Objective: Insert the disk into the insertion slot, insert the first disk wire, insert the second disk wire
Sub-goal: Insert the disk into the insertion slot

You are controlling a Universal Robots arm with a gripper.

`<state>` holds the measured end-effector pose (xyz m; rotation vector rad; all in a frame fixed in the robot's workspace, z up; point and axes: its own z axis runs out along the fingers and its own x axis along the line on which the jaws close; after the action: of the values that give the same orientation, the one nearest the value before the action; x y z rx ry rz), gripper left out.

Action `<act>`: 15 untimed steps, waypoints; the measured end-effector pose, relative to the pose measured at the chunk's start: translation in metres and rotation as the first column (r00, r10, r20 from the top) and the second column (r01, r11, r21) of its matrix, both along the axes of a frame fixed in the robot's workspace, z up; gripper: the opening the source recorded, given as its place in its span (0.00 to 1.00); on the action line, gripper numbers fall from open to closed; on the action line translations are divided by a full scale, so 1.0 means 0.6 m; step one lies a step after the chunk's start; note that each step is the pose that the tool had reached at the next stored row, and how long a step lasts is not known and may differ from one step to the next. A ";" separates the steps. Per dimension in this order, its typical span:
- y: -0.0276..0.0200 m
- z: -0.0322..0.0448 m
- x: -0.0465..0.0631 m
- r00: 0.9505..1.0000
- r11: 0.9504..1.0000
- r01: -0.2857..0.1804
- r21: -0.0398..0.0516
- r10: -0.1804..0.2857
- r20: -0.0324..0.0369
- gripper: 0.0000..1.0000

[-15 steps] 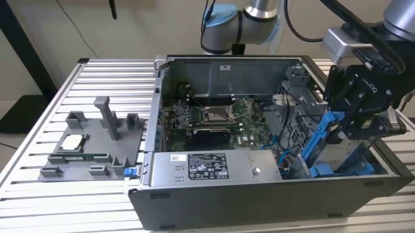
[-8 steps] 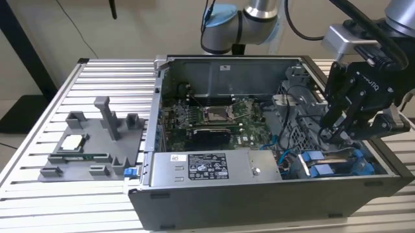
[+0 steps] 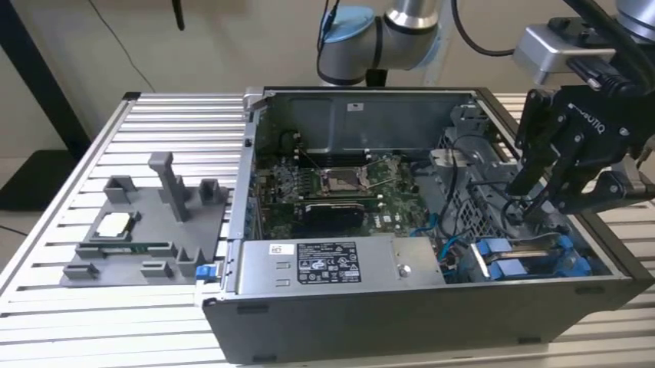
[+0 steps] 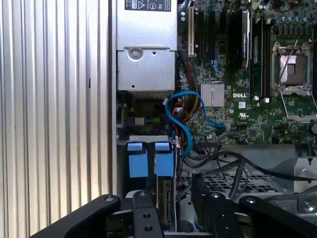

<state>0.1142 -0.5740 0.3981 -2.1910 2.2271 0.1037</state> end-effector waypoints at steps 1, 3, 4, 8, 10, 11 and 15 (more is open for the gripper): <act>0.0005 0.000 0.000 1.000 1.000 0.000 0.000 0.000 0.004 0.42; 0.0016 0.000 0.000 1.000 1.000 -0.001 0.003 0.001 0.017 0.42; 0.0022 0.000 0.000 1.000 1.000 -0.001 0.005 0.001 0.023 0.42; 0.0063 -0.002 0.000 0.999 1.000 -0.003 0.012 0.003 0.034 0.42; 0.0108 -0.002 0.000 0.999 1.000 -0.004 0.014 0.003 0.036 0.42; 0.0130 -0.002 0.000 0.999 1.000 -0.004 0.015 0.003 0.036 0.42; 0.0207 -0.002 0.000 0.999 1.000 -0.005 0.018 0.005 0.037 0.42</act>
<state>0.1142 -0.5616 0.3967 -2.1713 2.1927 0.0817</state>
